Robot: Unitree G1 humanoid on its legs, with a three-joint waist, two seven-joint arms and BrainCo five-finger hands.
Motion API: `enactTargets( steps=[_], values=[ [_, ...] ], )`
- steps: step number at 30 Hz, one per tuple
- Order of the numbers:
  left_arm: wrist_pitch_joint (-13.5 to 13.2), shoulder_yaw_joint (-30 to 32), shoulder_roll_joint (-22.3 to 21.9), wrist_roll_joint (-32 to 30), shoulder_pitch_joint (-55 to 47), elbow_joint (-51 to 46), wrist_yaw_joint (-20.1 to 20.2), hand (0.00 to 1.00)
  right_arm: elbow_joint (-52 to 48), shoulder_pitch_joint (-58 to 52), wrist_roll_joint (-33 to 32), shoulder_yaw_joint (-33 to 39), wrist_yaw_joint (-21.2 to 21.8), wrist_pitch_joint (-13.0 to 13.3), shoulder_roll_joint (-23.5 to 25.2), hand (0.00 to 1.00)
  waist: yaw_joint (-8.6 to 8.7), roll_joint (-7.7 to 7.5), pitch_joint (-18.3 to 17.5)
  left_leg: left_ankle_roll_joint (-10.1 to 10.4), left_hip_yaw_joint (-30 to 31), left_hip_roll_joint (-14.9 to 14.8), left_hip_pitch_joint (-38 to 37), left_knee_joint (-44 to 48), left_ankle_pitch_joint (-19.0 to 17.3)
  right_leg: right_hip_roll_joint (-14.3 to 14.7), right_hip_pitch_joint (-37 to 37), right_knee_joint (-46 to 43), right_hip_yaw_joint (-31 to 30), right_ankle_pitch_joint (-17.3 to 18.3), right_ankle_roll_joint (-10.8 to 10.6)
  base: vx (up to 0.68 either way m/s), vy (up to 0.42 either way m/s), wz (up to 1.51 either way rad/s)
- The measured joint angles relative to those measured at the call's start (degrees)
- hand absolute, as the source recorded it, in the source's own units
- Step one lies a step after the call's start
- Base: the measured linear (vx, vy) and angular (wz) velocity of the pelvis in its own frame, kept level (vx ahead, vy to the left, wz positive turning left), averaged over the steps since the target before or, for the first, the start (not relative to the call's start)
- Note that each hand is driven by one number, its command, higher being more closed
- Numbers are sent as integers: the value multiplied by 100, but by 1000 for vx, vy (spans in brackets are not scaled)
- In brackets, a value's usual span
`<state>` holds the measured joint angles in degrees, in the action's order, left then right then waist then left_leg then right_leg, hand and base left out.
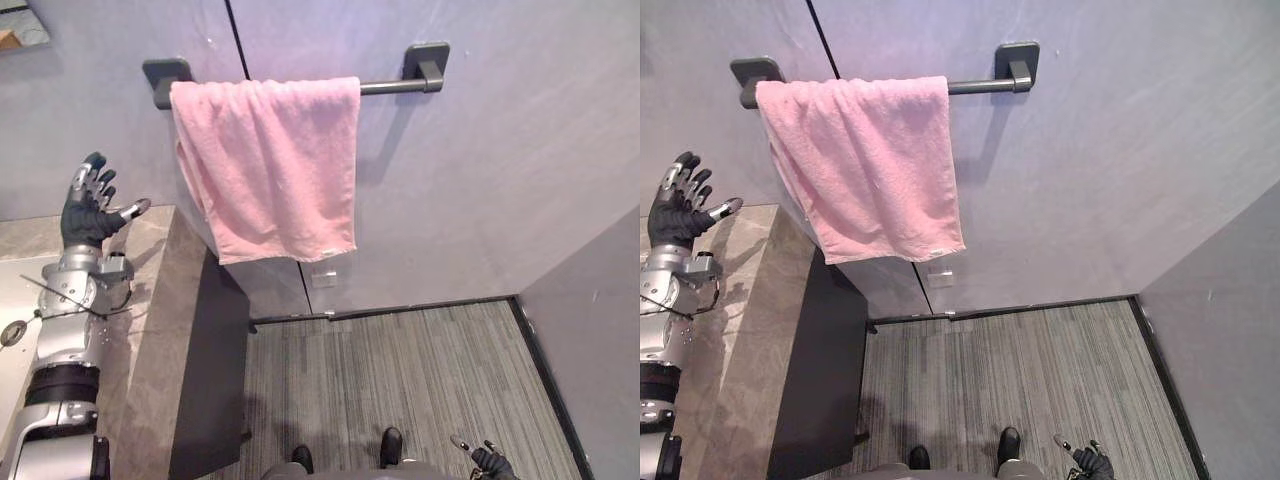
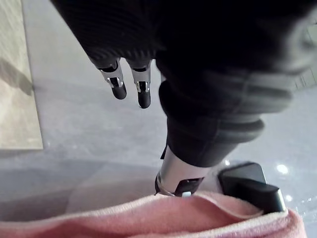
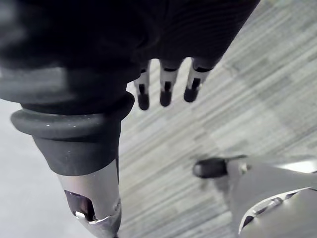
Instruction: Organize washtable
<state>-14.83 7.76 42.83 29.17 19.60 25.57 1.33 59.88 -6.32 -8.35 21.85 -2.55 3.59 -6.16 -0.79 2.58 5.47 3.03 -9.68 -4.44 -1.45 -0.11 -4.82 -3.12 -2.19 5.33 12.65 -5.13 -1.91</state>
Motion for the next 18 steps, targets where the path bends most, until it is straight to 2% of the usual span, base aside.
enactTargets(
  steps=[6,18],
  values=[
    [2,-437,4,51,282,9,113,0,1,20,0,-70,-1,-6,0,0,144,51,30,0,-18,20,7,0,0,-17,-21,6,-29,-13,-14,-9,1,-2],
    [80,-975,28,61,685,330,234,0,14,118,-1,-221,-7,-14,-3,0,185,118,111,-3,-167,41,285,2,2,-26,-380,18,-187,-120,-6,-16,-3,-7]
  ],
)
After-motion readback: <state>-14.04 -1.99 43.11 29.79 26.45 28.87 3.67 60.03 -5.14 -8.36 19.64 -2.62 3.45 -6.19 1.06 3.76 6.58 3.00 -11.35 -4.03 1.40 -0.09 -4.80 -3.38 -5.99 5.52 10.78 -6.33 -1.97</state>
